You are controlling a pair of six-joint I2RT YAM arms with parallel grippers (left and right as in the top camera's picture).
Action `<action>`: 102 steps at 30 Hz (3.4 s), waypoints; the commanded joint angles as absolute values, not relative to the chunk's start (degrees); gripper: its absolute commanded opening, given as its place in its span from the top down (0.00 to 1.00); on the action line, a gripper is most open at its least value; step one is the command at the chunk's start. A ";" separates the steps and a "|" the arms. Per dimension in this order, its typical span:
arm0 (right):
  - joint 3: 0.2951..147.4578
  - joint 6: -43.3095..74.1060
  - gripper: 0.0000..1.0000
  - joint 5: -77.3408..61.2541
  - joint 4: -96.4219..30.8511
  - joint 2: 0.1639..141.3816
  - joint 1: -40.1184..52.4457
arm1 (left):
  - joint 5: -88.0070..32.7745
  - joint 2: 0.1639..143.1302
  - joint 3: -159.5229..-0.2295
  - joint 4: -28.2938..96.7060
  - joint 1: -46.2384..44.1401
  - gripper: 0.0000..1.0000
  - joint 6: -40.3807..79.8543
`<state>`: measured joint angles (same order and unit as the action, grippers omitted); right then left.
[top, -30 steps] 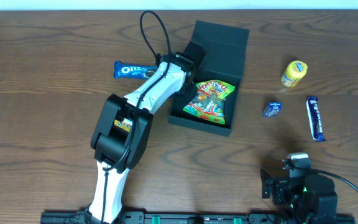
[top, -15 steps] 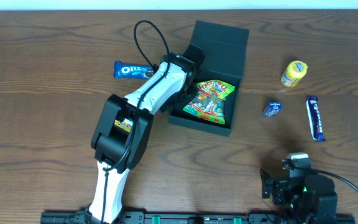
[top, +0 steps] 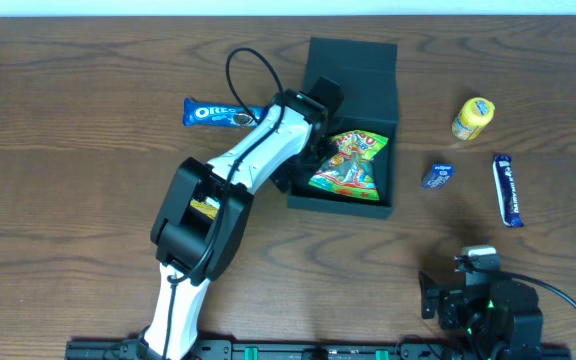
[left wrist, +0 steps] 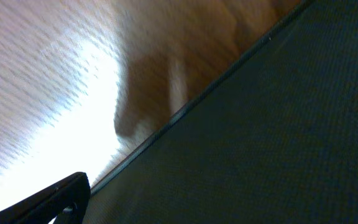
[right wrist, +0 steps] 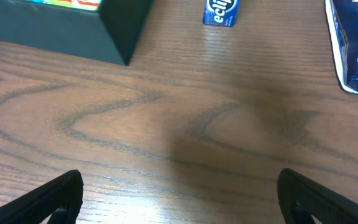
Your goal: Pack container
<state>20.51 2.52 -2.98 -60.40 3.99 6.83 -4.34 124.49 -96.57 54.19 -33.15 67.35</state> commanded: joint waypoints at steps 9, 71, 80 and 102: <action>20.12 2.72 0.01 -2.83 -60.64 3.64 6.28 | 1.43 121.49 -96.79 55.79 -34.65 0.05 72.38; 20.12 2.70 0.01 -2.83 -60.64 3.64 6.28 | -28.18 111.00 -105.12 62.52 -14.24 0.05 56.88; 20.12 2.72 0.01 -2.83 -60.66 3.64 6.28 | -25.30 117.86 -105.12 56.90 -8.38 0.05 74.24; 20.12 2.70 0.01 -2.83 -60.64 3.64 6.28 | -13.52 130.74 -105.19 47.22 -7.40 0.04 82.59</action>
